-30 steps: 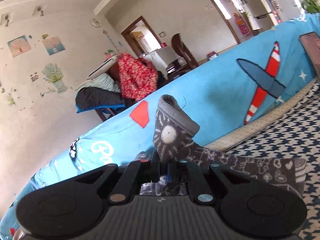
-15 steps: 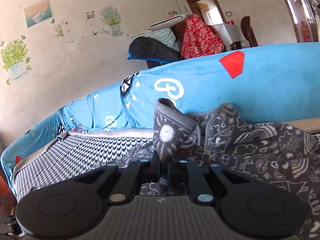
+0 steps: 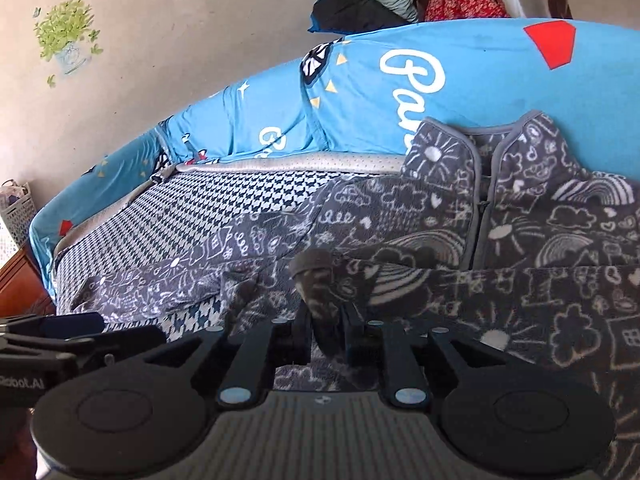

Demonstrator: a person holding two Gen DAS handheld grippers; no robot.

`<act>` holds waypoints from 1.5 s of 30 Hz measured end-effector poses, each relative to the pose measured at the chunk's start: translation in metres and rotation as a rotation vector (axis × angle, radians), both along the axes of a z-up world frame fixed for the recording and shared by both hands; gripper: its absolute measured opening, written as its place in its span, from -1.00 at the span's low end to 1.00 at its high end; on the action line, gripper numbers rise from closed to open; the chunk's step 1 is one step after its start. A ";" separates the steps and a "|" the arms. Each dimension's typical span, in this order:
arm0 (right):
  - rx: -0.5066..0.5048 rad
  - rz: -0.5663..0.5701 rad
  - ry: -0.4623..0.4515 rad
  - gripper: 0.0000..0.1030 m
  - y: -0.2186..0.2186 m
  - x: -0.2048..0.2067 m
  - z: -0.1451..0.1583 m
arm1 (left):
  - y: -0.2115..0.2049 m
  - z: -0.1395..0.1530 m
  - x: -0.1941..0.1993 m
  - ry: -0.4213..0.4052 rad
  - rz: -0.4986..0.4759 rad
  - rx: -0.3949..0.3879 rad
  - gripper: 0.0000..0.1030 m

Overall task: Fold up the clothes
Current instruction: 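Lay the strip across the jacket body and open the right gripper, then withdraw the right gripper and move the left gripper toward the other strip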

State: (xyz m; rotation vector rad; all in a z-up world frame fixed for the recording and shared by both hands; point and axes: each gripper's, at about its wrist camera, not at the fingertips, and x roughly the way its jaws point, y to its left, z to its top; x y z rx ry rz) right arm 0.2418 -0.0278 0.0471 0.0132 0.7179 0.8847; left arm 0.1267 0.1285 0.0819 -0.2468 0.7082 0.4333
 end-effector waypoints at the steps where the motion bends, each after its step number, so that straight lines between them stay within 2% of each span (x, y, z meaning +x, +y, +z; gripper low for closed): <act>1: -0.016 0.031 -0.004 -0.58 0.001 -0.002 0.003 | 0.000 0.000 0.001 -0.001 0.001 -0.002 1.00; 2: -0.027 0.047 -0.016 -0.50 0.000 -0.004 0.006 | -0.002 0.000 0.002 -0.002 -0.001 -0.007 1.00; 5: -0.041 0.022 -0.057 -0.43 -0.010 -0.005 0.017 | -0.007 0.000 0.007 -0.005 -0.015 -0.025 1.00; 9: -0.025 -0.048 -0.068 -0.42 -0.034 0.004 0.031 | -0.014 0.000 0.014 -0.009 -0.034 -0.048 1.00; 14: -0.056 -0.224 -0.123 -0.40 -0.079 0.025 0.047 | -0.026 -0.006 0.026 0.002 -0.073 -0.089 1.00; 20: -0.166 -0.474 -0.183 -0.40 -0.134 0.049 0.050 | -0.040 -0.015 0.041 0.025 -0.107 -0.145 1.00; 25: -0.209 -0.649 -0.193 -0.29 -0.178 0.062 0.053 | -0.052 -0.017 0.047 0.031 -0.134 -0.166 1.00; 29: -0.195 -0.633 -0.137 -0.29 -0.192 0.068 0.048 | -0.057 -0.018 0.049 0.038 -0.141 -0.172 1.00; 36: -0.240 -0.602 -0.126 -0.31 -0.175 0.072 0.026 | -0.055 -0.021 0.050 0.046 -0.122 -0.180 1.00; 37: -0.237 -0.601 -0.126 -0.35 -0.175 0.073 0.024 | -0.055 -0.021 0.050 0.049 -0.121 -0.179 1.00; 38: -0.233 -0.600 -0.127 -0.56 -0.174 0.074 0.023 | -0.055 -0.022 0.050 0.052 -0.120 -0.178 1.00; 39: -0.228 -0.599 -0.128 -0.69 -0.174 0.075 0.022 | -0.055 -0.022 0.050 0.055 -0.120 -0.177 1.00; 41: -0.223 -0.592 -0.133 -0.79 -0.173 0.075 0.021 | -0.056 -0.023 0.050 0.059 -0.122 -0.173 1.00; 45: -0.203 -0.599 -0.176 -0.84 -0.169 0.074 0.024 | -0.057 -0.024 0.051 0.064 -0.128 -0.171 1.00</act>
